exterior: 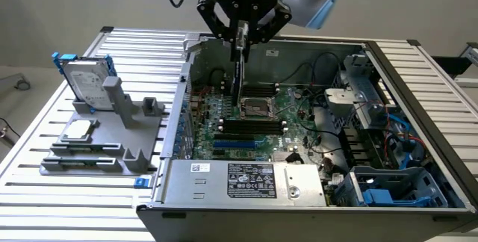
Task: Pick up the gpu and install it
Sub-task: 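Pick up the gpu and move the gpu toward the slot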
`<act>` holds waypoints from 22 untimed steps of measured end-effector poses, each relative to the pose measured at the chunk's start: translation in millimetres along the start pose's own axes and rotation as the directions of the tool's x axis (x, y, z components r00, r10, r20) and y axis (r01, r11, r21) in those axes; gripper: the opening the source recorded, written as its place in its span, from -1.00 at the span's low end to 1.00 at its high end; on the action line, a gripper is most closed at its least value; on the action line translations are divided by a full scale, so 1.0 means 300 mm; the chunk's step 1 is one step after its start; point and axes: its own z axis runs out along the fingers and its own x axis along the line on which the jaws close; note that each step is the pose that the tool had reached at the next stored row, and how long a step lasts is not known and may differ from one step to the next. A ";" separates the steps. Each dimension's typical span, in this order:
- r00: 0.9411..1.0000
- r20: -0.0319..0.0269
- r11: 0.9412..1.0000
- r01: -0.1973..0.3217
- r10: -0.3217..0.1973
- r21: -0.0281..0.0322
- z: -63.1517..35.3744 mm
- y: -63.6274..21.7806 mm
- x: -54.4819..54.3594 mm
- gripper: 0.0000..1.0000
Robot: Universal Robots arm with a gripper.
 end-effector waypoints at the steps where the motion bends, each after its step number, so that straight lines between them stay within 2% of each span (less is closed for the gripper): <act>1: 1.000 0.000 1.000 0.000 0.000 0.002 0.006 0.000 -0.014 -0.47; 4: 1.000 0.001 1.000 0.002 -0.002 0.003 0.018 0.000 -0.044 -0.47; 6: 1.000 0.005 1.000 0.004 -0.004 0.004 0.022 0.000 -0.056 -0.47; 21: 0.998 0.054 0.999 0.033 -0.033 0.005 0.048 0.000 -0.112 -0.47; 22: 0.998 0.055 0.999 0.033 -0.033 0.004 0.050 0.000 -0.117 -0.47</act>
